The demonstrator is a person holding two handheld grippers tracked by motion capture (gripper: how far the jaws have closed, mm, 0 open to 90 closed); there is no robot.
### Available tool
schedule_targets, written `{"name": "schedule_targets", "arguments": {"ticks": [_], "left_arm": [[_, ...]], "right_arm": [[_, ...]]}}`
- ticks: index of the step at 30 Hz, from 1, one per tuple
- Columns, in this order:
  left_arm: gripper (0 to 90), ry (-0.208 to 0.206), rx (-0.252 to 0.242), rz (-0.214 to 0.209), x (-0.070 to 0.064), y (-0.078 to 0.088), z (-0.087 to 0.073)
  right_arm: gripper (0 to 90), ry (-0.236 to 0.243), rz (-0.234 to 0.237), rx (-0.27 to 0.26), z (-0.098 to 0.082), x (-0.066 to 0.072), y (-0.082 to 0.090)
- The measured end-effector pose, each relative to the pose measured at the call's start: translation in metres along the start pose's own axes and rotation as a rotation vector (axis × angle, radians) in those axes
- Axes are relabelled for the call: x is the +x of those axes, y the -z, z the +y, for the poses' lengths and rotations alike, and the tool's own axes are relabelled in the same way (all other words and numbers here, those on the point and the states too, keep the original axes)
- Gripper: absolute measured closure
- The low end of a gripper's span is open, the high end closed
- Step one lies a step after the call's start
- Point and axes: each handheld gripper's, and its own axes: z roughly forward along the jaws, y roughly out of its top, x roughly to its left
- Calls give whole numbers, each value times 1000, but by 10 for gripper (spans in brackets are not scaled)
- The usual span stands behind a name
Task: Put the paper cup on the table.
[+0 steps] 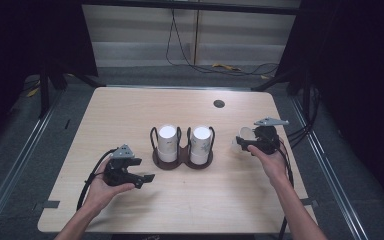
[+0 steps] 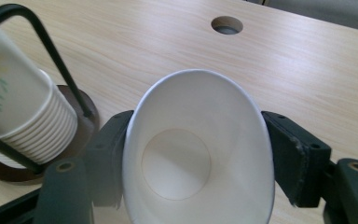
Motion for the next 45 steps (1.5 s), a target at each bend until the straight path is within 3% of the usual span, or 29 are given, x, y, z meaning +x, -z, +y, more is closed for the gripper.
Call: {"name": "schedule_targets", "arguments": {"ticks": [8, 12, 18, 26, 36, 45], "left_arm": [[182, 3, -14, 13, 2, 4, -4], [181, 12, -11, 15, 3, 2, -5], [184, -1, -12, 8, -2, 1, -3], [183, 15, -15, 21, 3, 3, -4], [170, 24, -20, 16, 3, 4, -5], [170, 43, -32, -6, 3, 4, -4]], "right_arm": [[277, 25, -34, 20, 4, 3, -13], [270, 50, -44, 61, 1, 5, -26], [242, 64, -61, 46, 2, 7, -31], [192, 15, -27, 18, 0, 6, -36], [150, -44, 10, 26, -7, 5, -39], [149, -56, 14, 45, -19, 4, -37]]}}
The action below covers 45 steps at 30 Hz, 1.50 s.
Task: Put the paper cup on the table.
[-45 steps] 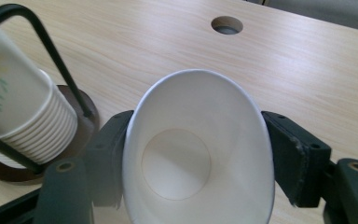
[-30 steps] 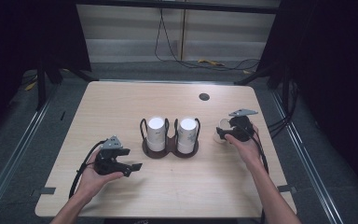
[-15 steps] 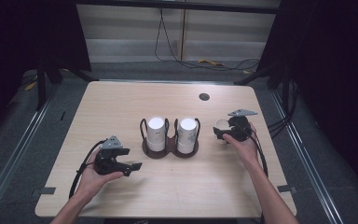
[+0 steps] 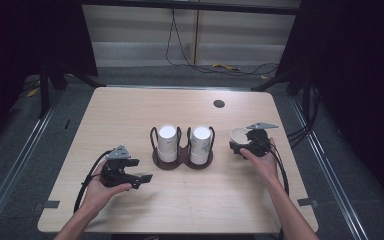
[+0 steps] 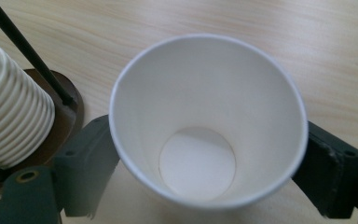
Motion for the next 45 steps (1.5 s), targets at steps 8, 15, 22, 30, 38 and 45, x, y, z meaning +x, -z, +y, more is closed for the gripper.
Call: {"name": "schedule_targets", "arguments": {"ticks": [8, 15, 22, 30, 38, 45], "left_arm": [[165, 14, -9, 9, 1, 2, 0], [162, 30, -5, 21, 0, 4, -2], [163, 32, 10, 32, 0, 5, -7], [168, 24, 29, 44, -4, 3, -10], [171, 47, 19, 71, -4, 2, -19], [179, 36, 34, 59, -7, -1, -24]], "right_arm": [[148, -15, -22, -2, -9, 2, 17], [147, -56, -35, -54, -19, 4, 40], [172, -56, -32, -87, -31, 12, 63], [181, -38, 19, -112, -48, 41, 80], [177, -36, 90, -100, -73, 64, 80], [165, 10, 113, -88, -83, 76, 69]]}}
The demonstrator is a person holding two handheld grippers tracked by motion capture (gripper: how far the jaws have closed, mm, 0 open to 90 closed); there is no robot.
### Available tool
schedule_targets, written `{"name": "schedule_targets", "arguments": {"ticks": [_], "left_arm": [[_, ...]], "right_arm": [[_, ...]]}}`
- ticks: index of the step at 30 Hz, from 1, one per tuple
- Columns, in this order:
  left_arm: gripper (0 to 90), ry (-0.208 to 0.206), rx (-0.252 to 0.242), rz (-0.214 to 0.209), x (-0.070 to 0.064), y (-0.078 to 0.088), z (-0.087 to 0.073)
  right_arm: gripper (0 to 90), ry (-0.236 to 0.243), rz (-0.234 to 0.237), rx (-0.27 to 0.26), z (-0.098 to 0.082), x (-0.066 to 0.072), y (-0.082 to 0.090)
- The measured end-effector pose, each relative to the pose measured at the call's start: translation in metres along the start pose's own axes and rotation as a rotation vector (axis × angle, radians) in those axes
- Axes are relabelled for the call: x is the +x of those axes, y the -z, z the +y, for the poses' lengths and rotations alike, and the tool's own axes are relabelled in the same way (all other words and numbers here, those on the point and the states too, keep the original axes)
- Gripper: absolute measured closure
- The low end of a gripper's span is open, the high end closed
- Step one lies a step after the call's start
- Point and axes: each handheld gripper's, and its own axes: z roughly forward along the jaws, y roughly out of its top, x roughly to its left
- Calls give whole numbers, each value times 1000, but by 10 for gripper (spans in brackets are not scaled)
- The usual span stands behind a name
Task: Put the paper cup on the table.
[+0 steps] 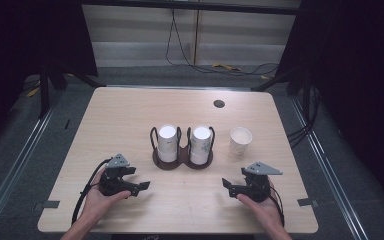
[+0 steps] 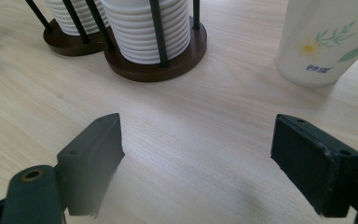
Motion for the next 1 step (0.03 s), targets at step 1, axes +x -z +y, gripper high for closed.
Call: {"name": "schedule_targets", "arguments": {"ticks": [1], "left_arm": [[179, -4, -2, 7, 0, 0, -1]], "right_arm": [[164, -5, 0, 6, -1, 0, -2]]}}
